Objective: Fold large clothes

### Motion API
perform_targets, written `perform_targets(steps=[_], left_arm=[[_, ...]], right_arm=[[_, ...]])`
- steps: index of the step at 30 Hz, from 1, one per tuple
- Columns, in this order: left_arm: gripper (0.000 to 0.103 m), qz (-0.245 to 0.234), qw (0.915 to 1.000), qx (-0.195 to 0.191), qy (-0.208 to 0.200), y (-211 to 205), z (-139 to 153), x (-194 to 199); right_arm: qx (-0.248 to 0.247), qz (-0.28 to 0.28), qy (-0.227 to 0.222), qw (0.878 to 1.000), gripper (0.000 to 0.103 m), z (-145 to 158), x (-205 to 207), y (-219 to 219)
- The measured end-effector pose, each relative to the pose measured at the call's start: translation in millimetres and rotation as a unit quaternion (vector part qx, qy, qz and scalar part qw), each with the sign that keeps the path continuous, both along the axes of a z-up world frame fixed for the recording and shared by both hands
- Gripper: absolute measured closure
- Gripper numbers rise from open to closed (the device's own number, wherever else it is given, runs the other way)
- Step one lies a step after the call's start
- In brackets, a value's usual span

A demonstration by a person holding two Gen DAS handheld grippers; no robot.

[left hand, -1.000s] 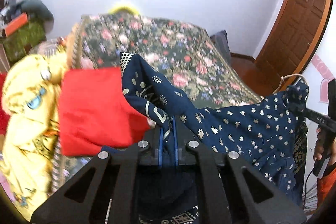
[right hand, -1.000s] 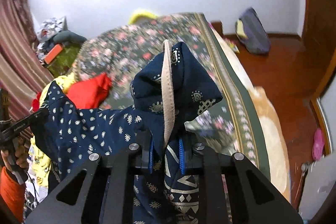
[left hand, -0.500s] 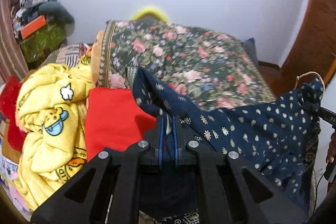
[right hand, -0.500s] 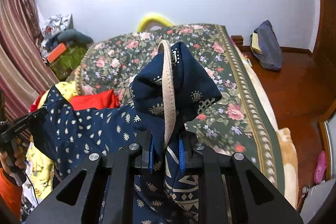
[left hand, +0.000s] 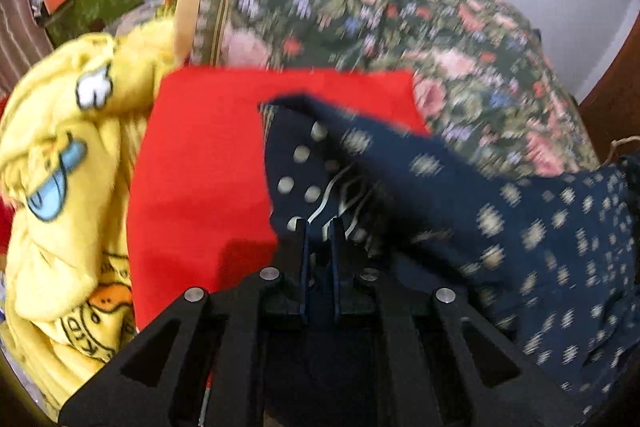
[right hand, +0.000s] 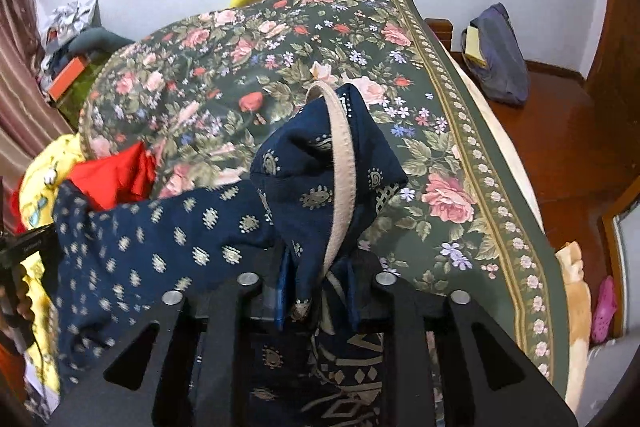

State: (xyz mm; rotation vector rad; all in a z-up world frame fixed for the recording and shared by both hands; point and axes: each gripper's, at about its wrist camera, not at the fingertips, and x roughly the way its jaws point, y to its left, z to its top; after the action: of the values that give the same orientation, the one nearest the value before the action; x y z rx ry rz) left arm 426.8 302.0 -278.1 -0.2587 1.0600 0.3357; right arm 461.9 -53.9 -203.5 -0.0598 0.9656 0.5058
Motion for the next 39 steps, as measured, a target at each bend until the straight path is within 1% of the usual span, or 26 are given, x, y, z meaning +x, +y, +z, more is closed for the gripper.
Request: perform_targets(steps=[2, 3, 5, 6, 8, 11, 13, 17, 19, 20, 22, 25, 26, 30, 32, 33, 34, 35, 36, 39], left_arm=[[0.094, 0.000, 1.0000, 0.001, 0.009, -0.5, -5.3, -5.8], [0.092, -0.001, 0.9999, 0.004, 0.012, -1.9, -5.1, -8.8], [0.089, -0.005, 0.9997, 0.013, 0.019, -5.7, -2.5, -15.0], [0.086, -0.008, 0.9995, 0.020, 0.022, -8.6, 0.4, -18.7], [0.084, -0.013, 0.9991, 0.035, 0.022, -14.7, 8.5, -26.0], [0.076, -0.023, 0.9982, 0.053, 0.015, -24.6, 25.8, -39.6], [0.071, -0.033, 0.9976, 0.061, 0.004, -33.1, 41.0, -51.8], [0.066, -0.052, 0.9953, 0.080, -0.019, -52.2, 70.2, -74.5], [0.061, -0.063, 0.9936, 0.089, -0.031, -62.9, 86.0, -90.2], [0.060, -0.066, 0.9931, 0.091, -0.035, -67.3, 91.7, -95.7], [0.053, -0.073, 0.9920, 0.092, -0.046, -74.9, 103.9, -111.0], [0.047, -0.083, 0.9915, 0.082, -0.059, -82.9, 116.7, -132.6], [0.047, -0.086, 0.9914, 0.078, -0.060, -85.2, 119.6, -140.1], [0.046, -0.091, 0.9915, 0.069, -0.062, -90.2, 123.3, -165.9], [0.045, -0.092, 0.9920, 0.062, -0.060, -91.2, 120.8, -179.2], [0.041, -0.092, 0.9925, 0.055, -0.057, -91.2, 118.1, -185.0], [0.038, -0.094, 0.9932, 0.042, -0.053, -91.0, 113.1, -190.6], [0.037, -0.099, 0.9936, 0.031, -0.047, -89.9, 108.5, -194.7], [0.037, -0.104, 0.9938, 0.018, -0.036, -90.2, 101.4, -199.4], [0.037, -0.113, 0.9935, -0.003, -0.006, -94.7, 79.3, -212.2]], right_arm=[[-0.011, -0.004, -0.005, 1.000, 0.067, 1.8, -1.2, -2.5], [-0.019, -0.008, -0.009, 1.000, 0.064, 3.7, -3.5, -5.1], [-0.032, -0.015, -0.011, 0.999, 0.050, 4.8, -5.4, -10.0], [-0.035, -0.017, -0.010, 0.999, 0.047, 7.9, -8.8, -13.8], [-0.032, -0.018, -0.006, 0.999, 0.047, 15.2, -16.3, -20.9], [-0.036, -0.014, -0.011, 0.999, 0.047, 28.1, -30.2, -27.7], [-0.038, -0.007, -0.017, 0.999, 0.047, 38.0, -41.6, -31.1], [-0.032, 0.001, -0.039, 0.999, 0.047, 65.9, -72.9, -43.3], [-0.031, 0.004, -0.046, 0.998, 0.047, 75.9, -83.9, -47.1], [-0.031, 0.005, -0.051, 0.998, 0.047, 82.2, -91.9, -50.1], [-0.030, 0.009, -0.059, 0.998, 0.047, 91.6, -105.2, -54.4], [-0.029, 0.018, -0.065, 0.997, 0.047, 101.7, -125.7, -60.3], [-0.030, 0.022, -0.067, 0.997, 0.047, 104.4, -133.8, -62.6], [-0.037, 0.033, -0.071, 0.996, 0.047, 107.0, -158.1, -69.8], [-0.044, 0.036, -0.070, 0.996, 0.047, 102.8, -170.6, -73.7], [-0.046, 0.038, -0.066, 0.996, 0.047, 100.2, -174.9, -75.5], [-0.046, 0.040, -0.062, 0.996, 0.046, 97.3, -179.4, -76.6], [-0.048, 0.043, -0.053, 0.997, 0.046, 90.8, -184.0, -78.2], [-0.051, 0.043, -0.047, 0.997, 0.046, 86.1, -188.1, -79.6], [-0.064, 0.045, -0.025, 0.997, 0.046, 67.5, -200.6, -82.2]])
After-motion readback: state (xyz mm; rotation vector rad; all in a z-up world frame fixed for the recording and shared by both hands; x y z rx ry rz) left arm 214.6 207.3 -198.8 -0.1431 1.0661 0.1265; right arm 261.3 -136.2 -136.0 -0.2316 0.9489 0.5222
